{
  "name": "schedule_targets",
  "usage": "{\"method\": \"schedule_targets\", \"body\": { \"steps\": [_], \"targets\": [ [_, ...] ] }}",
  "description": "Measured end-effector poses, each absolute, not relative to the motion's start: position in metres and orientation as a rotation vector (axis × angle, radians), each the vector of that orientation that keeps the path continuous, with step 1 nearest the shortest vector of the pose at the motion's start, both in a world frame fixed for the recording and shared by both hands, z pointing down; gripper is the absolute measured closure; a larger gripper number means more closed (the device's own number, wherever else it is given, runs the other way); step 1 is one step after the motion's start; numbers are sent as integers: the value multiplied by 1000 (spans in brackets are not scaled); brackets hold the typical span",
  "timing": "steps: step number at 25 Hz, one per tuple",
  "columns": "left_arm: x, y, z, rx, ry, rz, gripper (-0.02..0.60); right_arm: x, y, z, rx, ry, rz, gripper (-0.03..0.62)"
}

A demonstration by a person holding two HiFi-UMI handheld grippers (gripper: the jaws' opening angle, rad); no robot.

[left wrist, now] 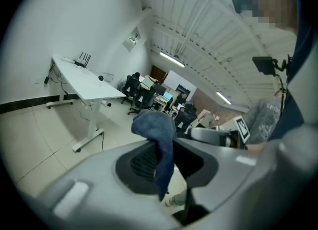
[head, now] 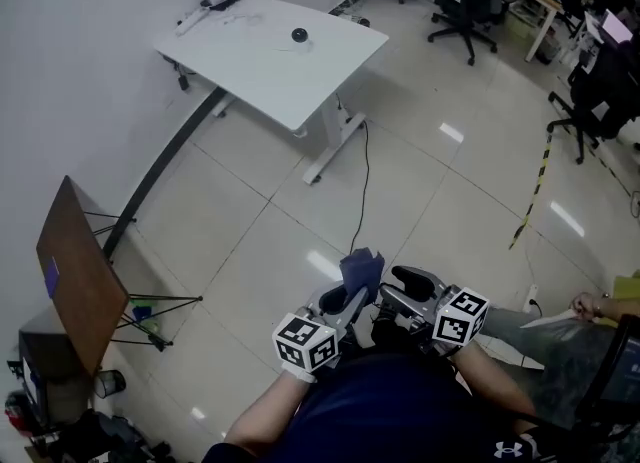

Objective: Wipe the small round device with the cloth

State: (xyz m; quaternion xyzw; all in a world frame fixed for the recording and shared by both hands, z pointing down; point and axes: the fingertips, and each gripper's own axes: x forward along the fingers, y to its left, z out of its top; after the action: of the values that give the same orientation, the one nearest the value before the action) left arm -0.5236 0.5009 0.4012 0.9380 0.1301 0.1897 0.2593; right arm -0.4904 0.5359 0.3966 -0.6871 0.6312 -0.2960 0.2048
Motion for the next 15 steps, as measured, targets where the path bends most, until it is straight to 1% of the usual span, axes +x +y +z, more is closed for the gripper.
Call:
{"method": "schedule_targets", "body": {
  "steps": [1, 6, 15],
  "targets": [
    [-513, 505, 396, 2531, 361, 503, 497, -485, 534, 392, -1874, 1790, -817, 359],
    [-451, 515, 372, 2470, 375, 409, 499, -433, 533, 368, -1806, 1856, -728, 361],
    [-413, 502, 362, 2473, 365, 421, 499, -386, 510, 370, -1651, 1859, -792, 367]
  ]
}}
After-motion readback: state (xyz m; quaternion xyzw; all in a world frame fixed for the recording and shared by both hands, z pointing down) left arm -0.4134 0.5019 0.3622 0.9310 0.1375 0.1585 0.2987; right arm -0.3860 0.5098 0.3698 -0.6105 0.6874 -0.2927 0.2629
